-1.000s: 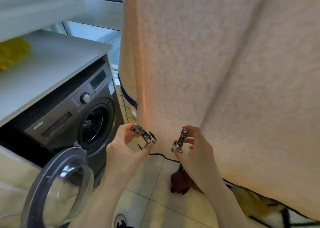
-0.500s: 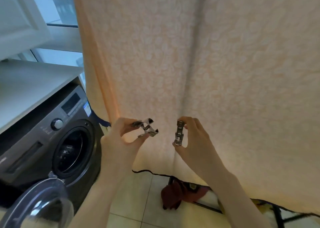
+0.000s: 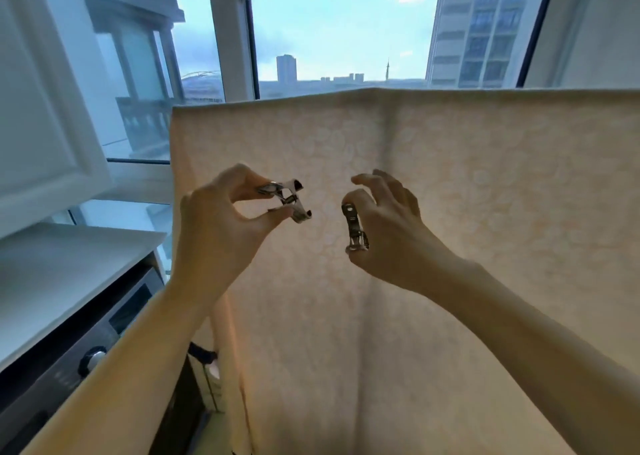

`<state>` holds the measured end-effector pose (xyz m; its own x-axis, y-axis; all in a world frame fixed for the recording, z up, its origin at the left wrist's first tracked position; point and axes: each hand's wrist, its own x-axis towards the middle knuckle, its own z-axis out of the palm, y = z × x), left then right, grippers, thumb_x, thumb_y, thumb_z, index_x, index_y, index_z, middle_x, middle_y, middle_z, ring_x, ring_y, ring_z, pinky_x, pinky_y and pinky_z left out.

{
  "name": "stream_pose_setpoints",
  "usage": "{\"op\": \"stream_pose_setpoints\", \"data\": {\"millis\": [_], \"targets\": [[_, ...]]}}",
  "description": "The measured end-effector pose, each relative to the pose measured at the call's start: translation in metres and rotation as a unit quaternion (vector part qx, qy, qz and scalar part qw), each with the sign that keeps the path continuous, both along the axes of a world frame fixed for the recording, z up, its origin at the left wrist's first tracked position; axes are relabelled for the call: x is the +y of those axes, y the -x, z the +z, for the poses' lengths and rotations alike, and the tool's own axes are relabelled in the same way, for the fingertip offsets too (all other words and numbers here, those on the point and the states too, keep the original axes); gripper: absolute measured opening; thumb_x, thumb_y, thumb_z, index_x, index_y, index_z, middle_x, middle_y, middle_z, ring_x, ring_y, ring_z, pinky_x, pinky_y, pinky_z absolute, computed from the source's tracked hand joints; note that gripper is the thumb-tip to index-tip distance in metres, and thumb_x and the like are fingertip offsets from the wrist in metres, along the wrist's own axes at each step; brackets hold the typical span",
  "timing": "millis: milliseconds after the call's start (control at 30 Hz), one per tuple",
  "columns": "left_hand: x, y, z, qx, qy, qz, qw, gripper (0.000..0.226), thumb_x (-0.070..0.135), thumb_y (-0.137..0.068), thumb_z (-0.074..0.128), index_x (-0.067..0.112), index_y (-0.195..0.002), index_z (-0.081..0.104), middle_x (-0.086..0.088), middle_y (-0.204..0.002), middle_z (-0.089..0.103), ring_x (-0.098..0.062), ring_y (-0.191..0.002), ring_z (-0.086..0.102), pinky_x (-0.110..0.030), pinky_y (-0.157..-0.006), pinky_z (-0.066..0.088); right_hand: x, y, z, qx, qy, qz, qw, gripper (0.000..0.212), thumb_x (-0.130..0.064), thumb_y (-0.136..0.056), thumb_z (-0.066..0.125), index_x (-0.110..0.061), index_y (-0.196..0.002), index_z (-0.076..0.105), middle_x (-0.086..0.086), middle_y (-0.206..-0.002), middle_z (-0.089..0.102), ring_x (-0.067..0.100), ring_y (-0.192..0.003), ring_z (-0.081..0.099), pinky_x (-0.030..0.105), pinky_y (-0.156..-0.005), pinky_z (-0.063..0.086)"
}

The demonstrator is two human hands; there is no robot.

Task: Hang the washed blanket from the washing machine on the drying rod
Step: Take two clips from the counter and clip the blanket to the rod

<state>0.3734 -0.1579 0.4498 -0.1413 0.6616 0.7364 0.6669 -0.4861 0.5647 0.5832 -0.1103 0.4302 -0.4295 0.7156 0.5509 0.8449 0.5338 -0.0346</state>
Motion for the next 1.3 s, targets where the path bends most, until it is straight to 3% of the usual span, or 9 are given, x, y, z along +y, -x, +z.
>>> {"op": "stream_pose_setpoints", "data": {"millis": [167,400,467,567,700,900,1000,1167,1300], "targets": [[0.033,0.008,0.052,0.062,-0.058,-0.014,0.996,0.037,0.037,-0.062,0.082,0.019,-0.091,0.069,0.013,-0.092,0.071,0.008,-0.087,0.065,-0.008,-0.082,0.047,0.038,0.01,0.053,-0.061,-0.038,-0.009,0.997,0.057,-0.045,-0.075,0.071,-0.013,-0.117,0.05,0.006,-0.156,0.014,0.026,-0.146,-0.003,0.052,-0.114,0.008],[0.077,0.028,0.101,0.09,-0.105,-0.011,0.99,0.029,0.021,-0.061,0.089,0.017,-0.081,0.068,0.006,-0.081,0.073,-0.002,-0.081,0.069,-0.034,-0.085,0.055,0.082,0.017,0.104,-0.069,-0.055,-0.036,0.995,0.048,-0.046,-0.072,0.072,-0.018,-0.105,0.052,-0.001,-0.156,0.011,0.022,-0.146,-0.005,0.057,-0.112,-0.002],[0.088,0.033,0.109,0.109,-0.096,-0.006,0.989,0.027,0.022,-0.063,0.088,0.017,-0.082,0.07,0.006,-0.08,0.072,-0.002,-0.079,0.068,-0.032,-0.083,0.056,0.093,0.016,0.112,-0.054,-0.018,-0.055,0.997,0.046,-0.046,-0.073,0.071,-0.017,-0.101,0.051,0.001,-0.156,0.014,0.022,-0.145,-0.003,0.061,-0.111,-0.003],[0.106,0.041,0.117,0.137,-0.077,0.007,0.987,0.027,0.025,-0.065,0.087,0.019,-0.083,0.068,0.003,-0.084,0.073,-0.004,-0.077,0.066,-0.024,-0.08,0.053,0.103,0.016,0.117,-0.055,0.029,-0.078,0.995,0.06,-0.051,-0.075,0.068,-0.014,-0.117,0.048,0.004,-0.154,0.02,0.024,-0.143,0.008,0.063,-0.11,0.002],[0.124,0.05,0.125,0.144,-0.058,-0.003,0.988,0.029,0.023,-0.063,0.088,0.018,-0.082,0.067,0.002,-0.083,0.073,-0.002,-0.074,0.066,-0.011,-0.074,0.046,0.107,0.014,0.117,-0.061,0.026,-0.087,0.994,0.065,-0.055,-0.073,0.066,-0.017,-0.121,0.044,0.001,-0.145,0.027,0.025,-0.133,0.021,0.059,-0.11,0.011],[0.143,0.058,0.138,0.145,-0.037,-0.026,0.988,0.032,0.022,-0.06,0.09,0.015,-0.083,0.069,0.002,-0.079,0.074,-0.004,-0.075,0.07,-0.017,-0.078,0.052,0.109,0.01,0.114,-0.092,0.03,-0.087,0.991,0.058,-0.056,-0.071,0.067,-0.017,-0.109,0.046,-0.002,-0.151,0.014,0.025,-0.139,0.011,0.06,-0.112,0.003],[0.148,0.059,0.142,0.155,-0.027,-0.046,0.986,0.035,0.022,-0.058,0.09,0.016,-0.085,0.068,0.004,-0.079,0.074,0.002,-0.074,0.069,-0.011,-0.077,0.049,0.108,0.008,0.113,-0.102,0.03,-0.093,0.99,0.058,-0.056,-0.072,0.067,-0.017,-0.11,0.047,-0.002,-0.154,0.01,0.025,-0.141,0.007,0.061,-0.113,0.001],[0.156,0.063,0.144,0.145,0.017,-0.097,0.985,0.046,0.021,-0.058,0.088,0.015,-0.099,0.068,0.001,-0.088,0.074,-0.002,-0.077,0.071,-0.02,-0.081,0.054,0.108,0.008,0.112,-0.114,0.026,-0.101,0.988,0.059,-0.056,-0.072,0.067,-0.017,-0.112,0.047,-0.002,-0.154,0.009,0.025,-0.142,0.006,0.061,-0.113,0.001],[0.164,0.069,0.148,0.16,0.055,-0.123,0.978,0.064,0.023,-0.066,0.082,0.01,-0.124,0.061,-0.002,-0.11,0.071,-0.007,-0.088,0.071,-0.028,-0.089,0.054,0.108,0.008,0.114,-0.112,0.037,-0.104,0.988,0.064,-0.056,-0.073,0.068,-0.016,-0.117,0.047,-0.004,-0.154,0.008,0.024,-0.141,0.006,0.06,-0.113,0.001]]}}
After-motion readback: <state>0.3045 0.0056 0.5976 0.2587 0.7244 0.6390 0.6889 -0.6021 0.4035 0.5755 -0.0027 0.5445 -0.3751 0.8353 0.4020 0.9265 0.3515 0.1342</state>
